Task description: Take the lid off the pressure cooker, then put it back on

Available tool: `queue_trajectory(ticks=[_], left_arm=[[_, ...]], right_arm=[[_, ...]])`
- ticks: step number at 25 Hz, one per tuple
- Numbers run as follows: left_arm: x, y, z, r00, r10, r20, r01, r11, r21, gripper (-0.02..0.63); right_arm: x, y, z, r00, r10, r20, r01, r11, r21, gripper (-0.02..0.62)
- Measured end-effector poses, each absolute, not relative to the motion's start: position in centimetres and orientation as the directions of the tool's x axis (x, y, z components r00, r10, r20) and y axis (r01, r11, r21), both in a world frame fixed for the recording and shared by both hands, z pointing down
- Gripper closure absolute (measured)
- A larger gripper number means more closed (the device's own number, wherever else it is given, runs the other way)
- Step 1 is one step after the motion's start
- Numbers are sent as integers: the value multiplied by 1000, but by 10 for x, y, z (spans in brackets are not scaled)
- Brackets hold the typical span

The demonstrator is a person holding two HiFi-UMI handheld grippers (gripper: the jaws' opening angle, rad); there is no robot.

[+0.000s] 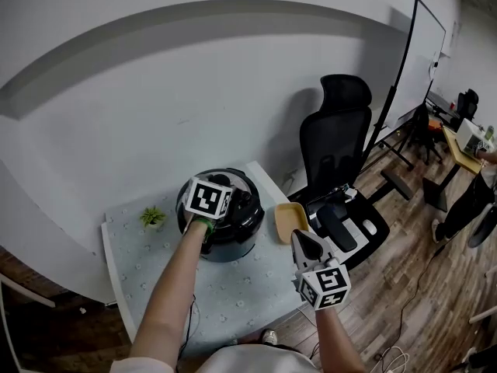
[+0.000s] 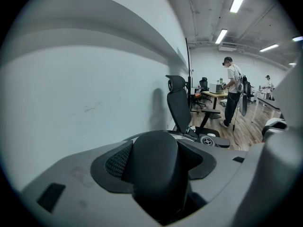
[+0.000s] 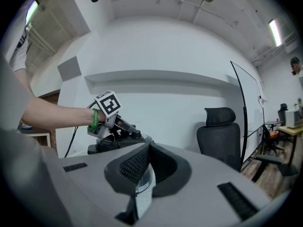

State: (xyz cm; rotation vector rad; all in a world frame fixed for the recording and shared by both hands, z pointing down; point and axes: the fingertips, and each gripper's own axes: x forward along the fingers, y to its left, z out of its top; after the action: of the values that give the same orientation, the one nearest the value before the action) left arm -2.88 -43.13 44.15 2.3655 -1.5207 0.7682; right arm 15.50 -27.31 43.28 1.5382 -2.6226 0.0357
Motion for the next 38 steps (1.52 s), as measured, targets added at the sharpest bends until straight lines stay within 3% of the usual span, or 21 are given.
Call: queue_trajectory(ticks=[10,21,23,32,38], left_arm=[[-36,-445,443,191,-839,510,-957,-274,-91,327],[-41,-436,438,176,-841,511,-951,-279,-133,327],[-32,-433,434,225,-839,496,-940,-321,-117,295],[-34,-392,351,347,-915,207,-919,-375,-120,273],[-42,-345,340,379,-922,81,-913,-387,-128,273]], right_arm=[[158,-274,429,-555,-826,94,-827,560,40,595],[156,-273,427,-595,-797,100,-799,601,33,595],[155,-274,426,-597,-796,97,-797,603,40,595],[146,-292,405,-589,-807,42,-805,590,55,595],[142,-298,392,-575,-818,12,-817,574,56,595]])
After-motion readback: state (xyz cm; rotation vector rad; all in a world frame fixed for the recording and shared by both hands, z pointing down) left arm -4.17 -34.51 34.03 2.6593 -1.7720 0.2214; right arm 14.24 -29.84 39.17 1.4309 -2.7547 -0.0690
